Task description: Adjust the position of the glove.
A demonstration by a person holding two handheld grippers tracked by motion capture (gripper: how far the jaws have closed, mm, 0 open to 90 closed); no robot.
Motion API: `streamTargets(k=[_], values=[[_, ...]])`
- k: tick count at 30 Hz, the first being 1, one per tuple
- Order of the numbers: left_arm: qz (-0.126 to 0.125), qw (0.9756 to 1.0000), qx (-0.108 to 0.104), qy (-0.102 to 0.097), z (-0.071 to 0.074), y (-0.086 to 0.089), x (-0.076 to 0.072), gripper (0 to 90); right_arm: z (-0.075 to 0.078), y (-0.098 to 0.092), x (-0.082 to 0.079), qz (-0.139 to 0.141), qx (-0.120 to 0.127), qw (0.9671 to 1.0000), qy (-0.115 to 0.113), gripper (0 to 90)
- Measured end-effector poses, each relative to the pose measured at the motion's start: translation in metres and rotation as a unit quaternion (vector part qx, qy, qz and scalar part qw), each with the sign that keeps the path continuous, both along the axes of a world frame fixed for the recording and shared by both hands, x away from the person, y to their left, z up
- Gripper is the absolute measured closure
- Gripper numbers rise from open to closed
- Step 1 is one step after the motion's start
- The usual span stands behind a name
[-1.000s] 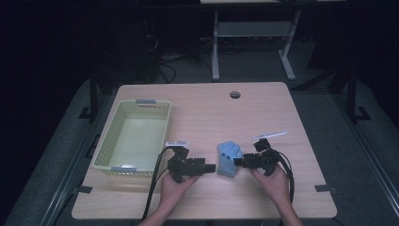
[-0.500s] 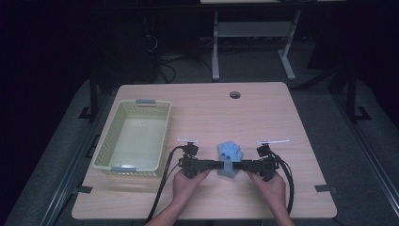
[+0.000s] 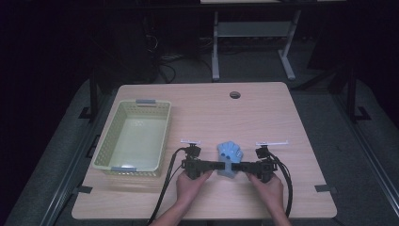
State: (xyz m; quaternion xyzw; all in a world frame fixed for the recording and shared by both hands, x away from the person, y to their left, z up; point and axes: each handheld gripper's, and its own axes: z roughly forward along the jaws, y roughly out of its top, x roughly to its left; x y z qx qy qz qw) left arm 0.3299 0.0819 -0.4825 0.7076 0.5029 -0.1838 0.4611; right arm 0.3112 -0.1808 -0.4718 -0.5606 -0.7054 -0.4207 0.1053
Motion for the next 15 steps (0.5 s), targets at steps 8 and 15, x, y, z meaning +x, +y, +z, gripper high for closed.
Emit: streamTargets(k=[8,15], values=[[-0.007,1.0000,0.002,0.003,-0.003,0.000,0.002,59.1,-0.003,0.007,-0.001,-0.004,0.001,1.0000,-0.007,57.8],[-0.009,0.9999,-0.008,0.011,-0.006,0.000,0.005,63.7,-0.007,0.011,-0.002,-0.006,0.009,0.9999,-0.012,64.3]])
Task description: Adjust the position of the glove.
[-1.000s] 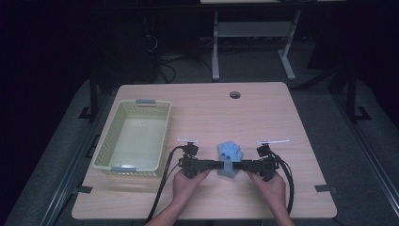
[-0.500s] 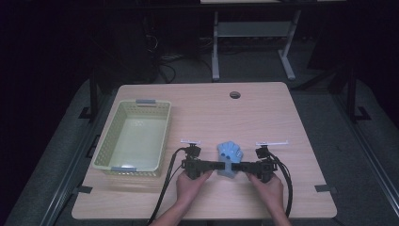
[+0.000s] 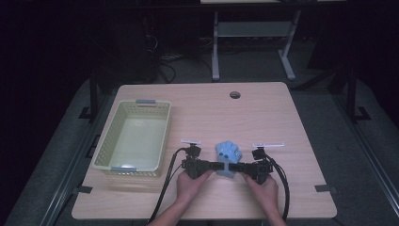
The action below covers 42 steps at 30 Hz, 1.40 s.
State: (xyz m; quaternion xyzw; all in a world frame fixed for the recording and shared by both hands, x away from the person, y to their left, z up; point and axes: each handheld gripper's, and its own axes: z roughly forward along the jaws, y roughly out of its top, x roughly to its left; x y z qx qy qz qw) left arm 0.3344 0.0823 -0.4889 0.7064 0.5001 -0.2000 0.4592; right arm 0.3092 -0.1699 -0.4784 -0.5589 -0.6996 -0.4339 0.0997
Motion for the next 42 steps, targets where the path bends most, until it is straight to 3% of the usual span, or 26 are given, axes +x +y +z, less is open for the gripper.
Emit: streamTargets(k=[6,11,14,26,42], values=[[-0.005,0.9993,-0.027,0.027,-0.006,0.000,0.005,66.0,-0.002,0.001,0.001,0.001,0.007,1.0000,-0.005,70.2],[-0.008,0.9985,-0.040,0.036,-0.009,0.001,0.008,68.8,-0.002,0.001,0.002,0.002,0.012,0.9999,-0.007,72.7],[-0.013,0.9984,-0.044,0.034,-0.010,0.002,0.009,70.6,-0.002,0.001,0.003,0.006,0.017,0.9998,-0.002,74.2],[-0.022,0.9983,-0.049,0.021,-0.005,0.006,0.010,72.1,0.006,0.003,0.003,0.019,0.017,0.9995,-0.016,76.1],[-0.032,0.9980,-0.055,0.002,0.010,0.007,0.007,71.6,0.020,0.000,0.001,0.028,0.030,0.9988,-0.025,76.0]])
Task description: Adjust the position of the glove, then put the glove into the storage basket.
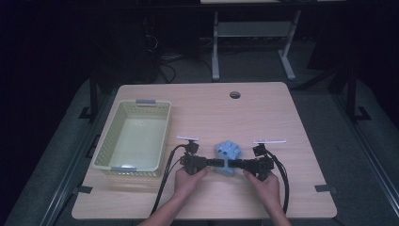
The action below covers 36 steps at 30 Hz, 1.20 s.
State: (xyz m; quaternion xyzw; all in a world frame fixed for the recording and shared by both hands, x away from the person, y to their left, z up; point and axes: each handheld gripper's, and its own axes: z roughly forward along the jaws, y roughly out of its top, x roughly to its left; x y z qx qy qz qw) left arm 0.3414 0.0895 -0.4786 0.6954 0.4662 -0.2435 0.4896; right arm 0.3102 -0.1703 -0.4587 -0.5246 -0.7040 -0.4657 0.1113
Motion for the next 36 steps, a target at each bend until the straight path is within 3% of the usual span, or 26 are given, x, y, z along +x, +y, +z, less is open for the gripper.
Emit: streamTargets(k=[25,36], values=[[-0.001,0.9998,-0.007,-0.021,0.016,0.013,0.000,71.7,0.018,0.011,0.002,0.008,-0.002,0.9999,-0.012,75.9],[-0.004,0.9991,-0.014,-0.039,0.038,0.022,0.002,71.9,0.037,0.017,0.005,0.015,0.009,0.9995,-0.027,75.8]])
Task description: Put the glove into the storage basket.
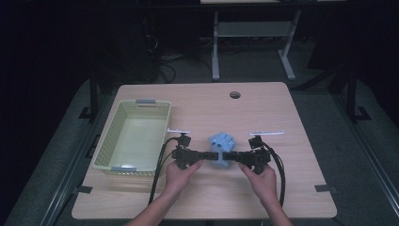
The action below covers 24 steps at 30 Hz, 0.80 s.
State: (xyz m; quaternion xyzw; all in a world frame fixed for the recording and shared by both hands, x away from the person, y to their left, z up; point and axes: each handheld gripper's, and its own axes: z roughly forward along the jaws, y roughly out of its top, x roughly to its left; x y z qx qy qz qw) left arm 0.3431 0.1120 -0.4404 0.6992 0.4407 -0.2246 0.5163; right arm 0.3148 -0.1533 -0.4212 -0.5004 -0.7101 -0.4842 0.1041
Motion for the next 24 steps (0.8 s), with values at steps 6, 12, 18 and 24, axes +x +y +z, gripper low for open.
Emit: streamTargets(k=[6,12,18,24], values=[[0.001,1.0000,-0.002,-0.008,0.009,0.010,0.001,72.0,0.010,0.008,0.003,0.010,0.000,0.9999,-0.008,75.8],[0.003,0.9999,-0.006,-0.011,0.015,0.022,0.003,72.1,0.019,0.019,0.008,0.019,-0.001,0.9997,-0.015,75.7],[0.006,0.9998,-0.007,-0.016,0.023,0.033,0.004,72.1,0.025,0.029,0.012,0.027,0.001,0.9995,-0.018,75.7],[0.008,0.9997,-0.012,-0.019,0.029,0.042,0.005,72.2,0.031,0.037,0.015,0.033,0.009,0.9992,-0.020,75.4]])
